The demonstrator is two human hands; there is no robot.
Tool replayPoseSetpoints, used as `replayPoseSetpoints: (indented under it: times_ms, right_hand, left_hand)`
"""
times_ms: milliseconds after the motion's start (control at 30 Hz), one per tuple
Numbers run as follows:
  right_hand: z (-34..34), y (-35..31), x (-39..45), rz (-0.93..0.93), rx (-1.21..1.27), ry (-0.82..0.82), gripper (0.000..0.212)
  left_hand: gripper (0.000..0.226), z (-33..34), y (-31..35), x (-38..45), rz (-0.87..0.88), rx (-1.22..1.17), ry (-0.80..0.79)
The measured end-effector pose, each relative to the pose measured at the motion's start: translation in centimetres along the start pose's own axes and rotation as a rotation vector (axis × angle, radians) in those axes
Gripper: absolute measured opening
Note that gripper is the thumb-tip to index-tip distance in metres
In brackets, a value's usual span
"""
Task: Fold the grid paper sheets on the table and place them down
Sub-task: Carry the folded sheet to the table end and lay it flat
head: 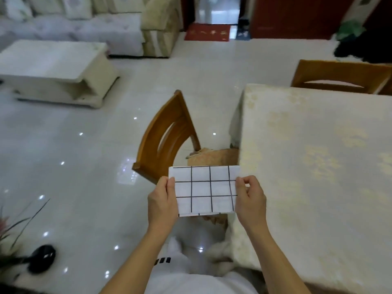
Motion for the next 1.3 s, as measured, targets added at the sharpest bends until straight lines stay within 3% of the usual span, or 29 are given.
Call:
replayPoseSetpoints:
  times_ms: [500, 933, 1300]
  right_hand:
    - [22.7, -8.4, -0.5, -0.114, -0.110, -0.409, 0.024]
    - [42.8, -16.1, 0.0, -0.180, -0.223, -0.433, 0.021]
    - [49.2, -19.2, 4.4, -0.168, -0.249, -0.447, 0.021]
  left_hand:
    - [0.037, -18.1, -12.9, -2.2, -0.161, -0.059, 0.363]
    - [0.036, -34.8, -24.8, 4.2, -0.227, -0.004, 0.363]
    - [0.037, -39.0, -28.0, 10.5, -0.239, -0.058, 0.340]
Point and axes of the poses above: each hand's wrist, its own x-axis towards the middle knuckle, its own z-axis out of the palm, y = z × x, the point moved 7 cm from there along x, towards the middle knuckle, and after that the axes turned 13 degrees about -y, right-handed, at the moved point
